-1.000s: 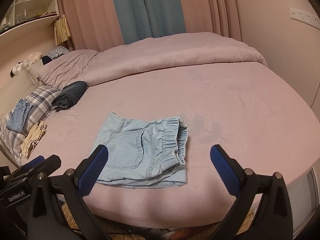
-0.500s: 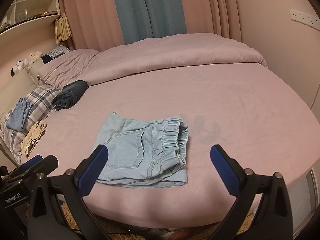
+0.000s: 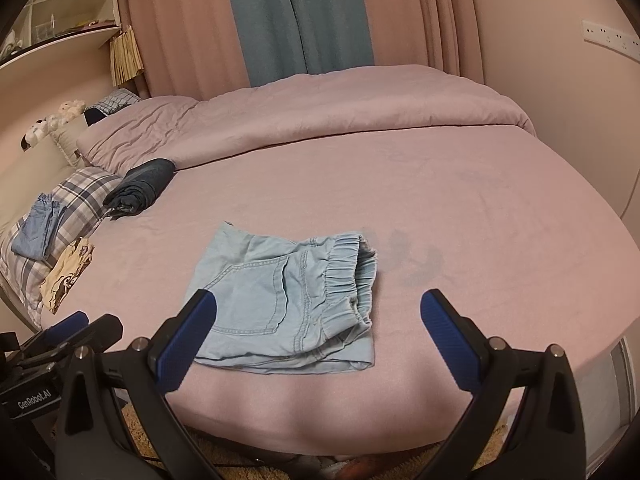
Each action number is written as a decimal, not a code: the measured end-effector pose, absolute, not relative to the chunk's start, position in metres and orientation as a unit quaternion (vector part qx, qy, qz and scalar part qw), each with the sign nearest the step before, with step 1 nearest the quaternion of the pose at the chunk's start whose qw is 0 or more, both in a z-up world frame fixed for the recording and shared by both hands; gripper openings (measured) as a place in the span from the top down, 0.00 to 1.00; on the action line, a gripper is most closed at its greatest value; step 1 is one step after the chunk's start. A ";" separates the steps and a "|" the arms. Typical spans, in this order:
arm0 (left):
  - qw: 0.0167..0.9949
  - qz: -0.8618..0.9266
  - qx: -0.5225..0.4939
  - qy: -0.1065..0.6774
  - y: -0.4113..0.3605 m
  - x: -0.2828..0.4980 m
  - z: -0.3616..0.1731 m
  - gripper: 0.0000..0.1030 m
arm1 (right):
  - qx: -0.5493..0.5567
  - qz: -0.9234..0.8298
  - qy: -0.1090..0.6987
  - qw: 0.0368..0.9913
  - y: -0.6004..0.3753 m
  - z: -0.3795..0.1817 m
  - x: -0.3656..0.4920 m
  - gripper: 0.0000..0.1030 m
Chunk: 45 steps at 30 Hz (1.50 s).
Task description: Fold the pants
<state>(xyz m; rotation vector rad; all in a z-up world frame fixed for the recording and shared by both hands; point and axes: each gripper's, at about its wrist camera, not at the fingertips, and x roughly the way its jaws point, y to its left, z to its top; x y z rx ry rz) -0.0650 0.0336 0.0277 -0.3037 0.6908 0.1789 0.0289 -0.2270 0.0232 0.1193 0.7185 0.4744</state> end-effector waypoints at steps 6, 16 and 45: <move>0.925 0.082 -0.143 0.341 0.028 -0.064 0.027 0.04 | 0.058 0.230 0.351 0.906 -0.226 0.022 0.030 0.00; 0.923 0.083 -0.143 0.347 0.023 -0.062 0.026 0.04 | 0.058 0.230 0.352 0.905 -0.226 0.022 0.029 0.00; 0.911 0.084 -0.153 0.373 0.021 -0.058 0.015 0.04 | 0.053 0.214 0.370 0.902 -0.223 0.013 0.031 0.00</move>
